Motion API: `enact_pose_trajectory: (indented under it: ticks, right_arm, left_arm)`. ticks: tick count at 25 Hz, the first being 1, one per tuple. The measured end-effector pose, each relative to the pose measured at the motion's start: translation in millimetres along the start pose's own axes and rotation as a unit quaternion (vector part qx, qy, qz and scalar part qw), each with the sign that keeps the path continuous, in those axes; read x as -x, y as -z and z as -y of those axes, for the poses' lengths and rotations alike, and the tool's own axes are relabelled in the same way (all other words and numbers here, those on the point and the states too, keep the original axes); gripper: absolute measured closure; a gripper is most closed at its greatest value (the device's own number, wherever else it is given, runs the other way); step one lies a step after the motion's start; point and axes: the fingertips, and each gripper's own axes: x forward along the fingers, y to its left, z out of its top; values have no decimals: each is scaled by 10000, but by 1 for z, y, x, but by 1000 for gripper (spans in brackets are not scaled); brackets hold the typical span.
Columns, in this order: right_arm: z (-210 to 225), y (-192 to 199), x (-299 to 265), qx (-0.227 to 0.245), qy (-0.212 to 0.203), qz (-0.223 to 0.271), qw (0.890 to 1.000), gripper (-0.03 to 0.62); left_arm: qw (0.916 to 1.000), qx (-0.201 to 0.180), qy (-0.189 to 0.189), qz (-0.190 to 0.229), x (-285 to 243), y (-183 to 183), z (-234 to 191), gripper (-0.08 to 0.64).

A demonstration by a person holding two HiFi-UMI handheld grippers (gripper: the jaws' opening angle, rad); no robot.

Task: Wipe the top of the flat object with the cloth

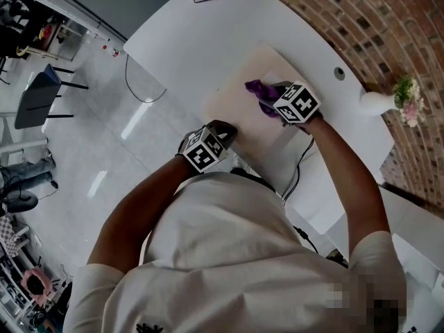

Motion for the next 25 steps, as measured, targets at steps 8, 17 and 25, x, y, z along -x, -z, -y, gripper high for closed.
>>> enact_pose_trajectory:
  ticks: [8, 17, 25]
  right_arm:
    - [83, 7, 26, -293, 837, 86, 9960, 457]
    - [121, 11, 42, -623, 1380, 191, 9883, 457]
    - [34, -32, 29, -50, 560, 396, 9976, 457]
  left_arm:
    - [10000, -7, 19, -42, 0, -1, -2, 535]
    - [10000, 5, -34, -31, 0, -1, -3, 535]
    - [9999, -61, -107, -85, 1, 1, -1, 535]
